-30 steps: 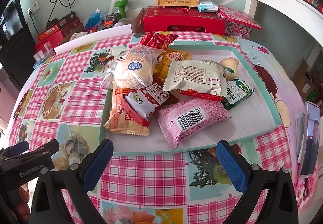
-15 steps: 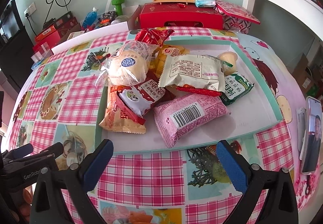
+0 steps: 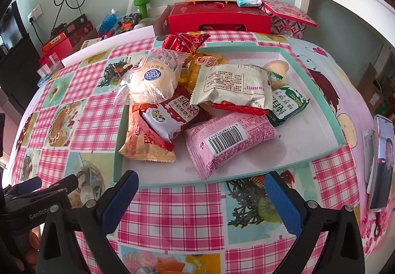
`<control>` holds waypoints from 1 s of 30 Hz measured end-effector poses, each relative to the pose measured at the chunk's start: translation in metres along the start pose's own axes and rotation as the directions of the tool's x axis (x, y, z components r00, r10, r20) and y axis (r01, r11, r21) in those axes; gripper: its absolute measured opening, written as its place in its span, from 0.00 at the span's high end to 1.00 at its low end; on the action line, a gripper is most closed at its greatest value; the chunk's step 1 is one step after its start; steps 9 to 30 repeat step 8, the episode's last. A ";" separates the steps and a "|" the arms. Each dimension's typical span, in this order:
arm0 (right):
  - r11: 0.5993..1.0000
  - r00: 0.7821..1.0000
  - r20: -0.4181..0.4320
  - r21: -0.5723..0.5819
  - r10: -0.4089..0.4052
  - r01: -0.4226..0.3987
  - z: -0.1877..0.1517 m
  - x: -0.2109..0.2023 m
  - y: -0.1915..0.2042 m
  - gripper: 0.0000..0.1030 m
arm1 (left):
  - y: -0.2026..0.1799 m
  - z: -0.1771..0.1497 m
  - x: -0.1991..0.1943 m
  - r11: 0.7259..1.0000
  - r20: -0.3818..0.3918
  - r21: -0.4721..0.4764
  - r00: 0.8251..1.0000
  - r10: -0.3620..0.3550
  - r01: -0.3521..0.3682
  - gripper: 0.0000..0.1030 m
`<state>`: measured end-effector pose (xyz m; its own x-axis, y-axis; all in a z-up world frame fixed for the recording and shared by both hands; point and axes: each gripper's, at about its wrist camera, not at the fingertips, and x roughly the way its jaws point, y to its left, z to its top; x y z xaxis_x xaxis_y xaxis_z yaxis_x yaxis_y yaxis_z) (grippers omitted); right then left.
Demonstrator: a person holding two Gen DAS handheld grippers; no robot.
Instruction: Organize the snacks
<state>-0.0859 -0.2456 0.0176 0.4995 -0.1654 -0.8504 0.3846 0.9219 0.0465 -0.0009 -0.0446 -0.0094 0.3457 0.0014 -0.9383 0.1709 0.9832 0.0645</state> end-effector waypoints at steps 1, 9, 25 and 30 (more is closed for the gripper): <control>1.000 1.000 0.000 0.000 0.000 0.000 0.000 0.000 0.000 0.00 | 0.000 0.000 0.000 1.000 0.004 -0.001 1.000 0.001 -0.001 0.08; 1.000 1.000 0.000 -0.001 0.000 0.000 0.000 0.000 0.000 0.00 | -0.002 0.001 -0.007 1.000 0.036 0.007 0.999 0.000 0.000 0.09; 1.000 1.000 0.000 -0.001 0.000 0.000 0.000 0.000 0.000 0.00 | -0.002 0.001 -0.007 1.000 0.036 0.007 0.999 0.000 0.000 0.09; 1.000 1.000 0.000 -0.001 0.000 0.000 0.000 0.000 0.000 0.00 | -0.002 0.001 -0.007 1.000 0.036 0.007 0.999 0.000 0.000 0.09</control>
